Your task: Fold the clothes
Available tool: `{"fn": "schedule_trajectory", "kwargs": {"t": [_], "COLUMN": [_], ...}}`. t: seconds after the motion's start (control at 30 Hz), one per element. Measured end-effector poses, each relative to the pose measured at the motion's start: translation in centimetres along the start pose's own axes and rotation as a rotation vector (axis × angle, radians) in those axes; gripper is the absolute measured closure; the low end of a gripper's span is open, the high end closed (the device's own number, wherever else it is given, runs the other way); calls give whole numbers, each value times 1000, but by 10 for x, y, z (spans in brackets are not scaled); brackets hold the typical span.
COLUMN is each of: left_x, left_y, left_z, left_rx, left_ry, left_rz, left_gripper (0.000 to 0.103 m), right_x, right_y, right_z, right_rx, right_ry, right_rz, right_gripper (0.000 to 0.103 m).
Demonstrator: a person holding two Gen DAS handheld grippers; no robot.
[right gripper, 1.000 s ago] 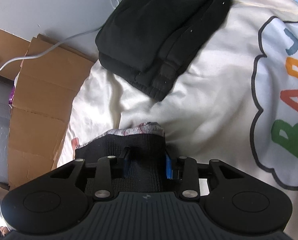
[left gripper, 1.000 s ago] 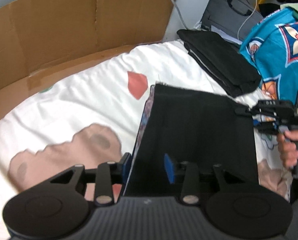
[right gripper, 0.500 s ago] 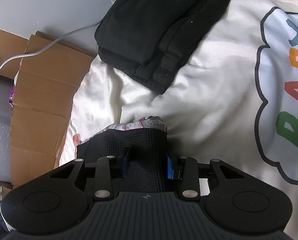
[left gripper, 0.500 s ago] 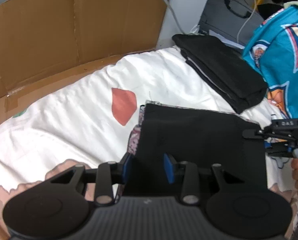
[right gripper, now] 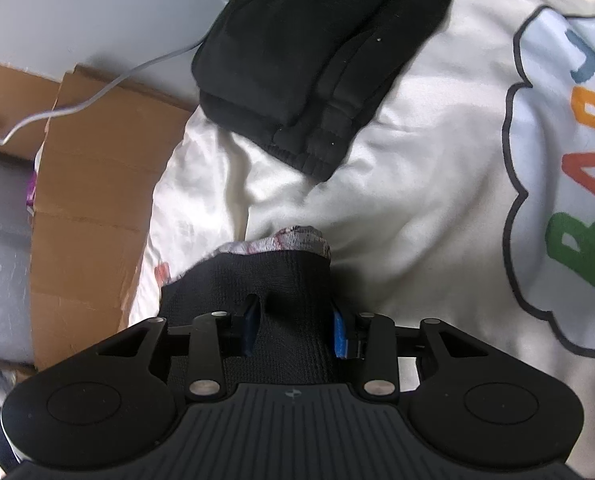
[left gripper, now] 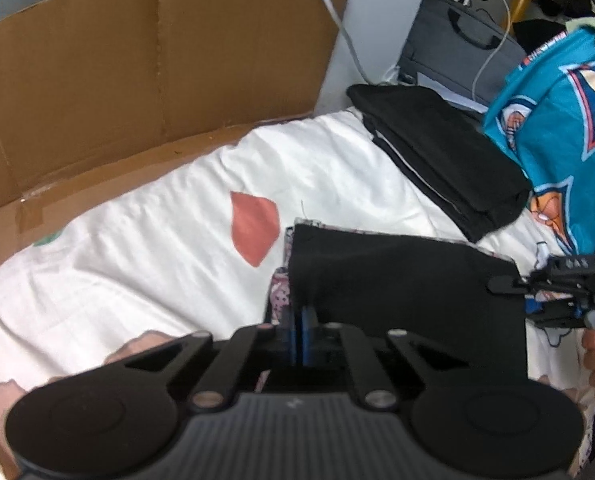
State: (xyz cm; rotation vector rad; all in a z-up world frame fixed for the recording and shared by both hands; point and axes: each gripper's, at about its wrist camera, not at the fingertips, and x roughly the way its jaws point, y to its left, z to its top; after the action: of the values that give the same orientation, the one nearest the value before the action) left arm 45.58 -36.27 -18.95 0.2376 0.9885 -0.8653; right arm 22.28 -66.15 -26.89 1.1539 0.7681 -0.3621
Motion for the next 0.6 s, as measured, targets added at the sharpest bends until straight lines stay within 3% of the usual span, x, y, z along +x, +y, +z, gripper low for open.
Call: {"fn": "schedule_trajectory", "kwargs": {"t": [0.3,0.47,0.6], "left_x": [24,33,41], "left_y": [6,10,14], "left_z": [-10,-13,-18], "left_rx": [-27,-43,-64], "left_ry": [35,46,78], "left_rz": [52,77,105], "left_gripper": [99,99,101], "right_x": [4,9,6], "right_y": [-9,-5,-10], "right_z": [-7,-12,-17], "right_rx": [-68,-119,-85], "right_ry": [72,105,122], "right_rz": [2,21,47], "right_gripper": [58,49,49]}}
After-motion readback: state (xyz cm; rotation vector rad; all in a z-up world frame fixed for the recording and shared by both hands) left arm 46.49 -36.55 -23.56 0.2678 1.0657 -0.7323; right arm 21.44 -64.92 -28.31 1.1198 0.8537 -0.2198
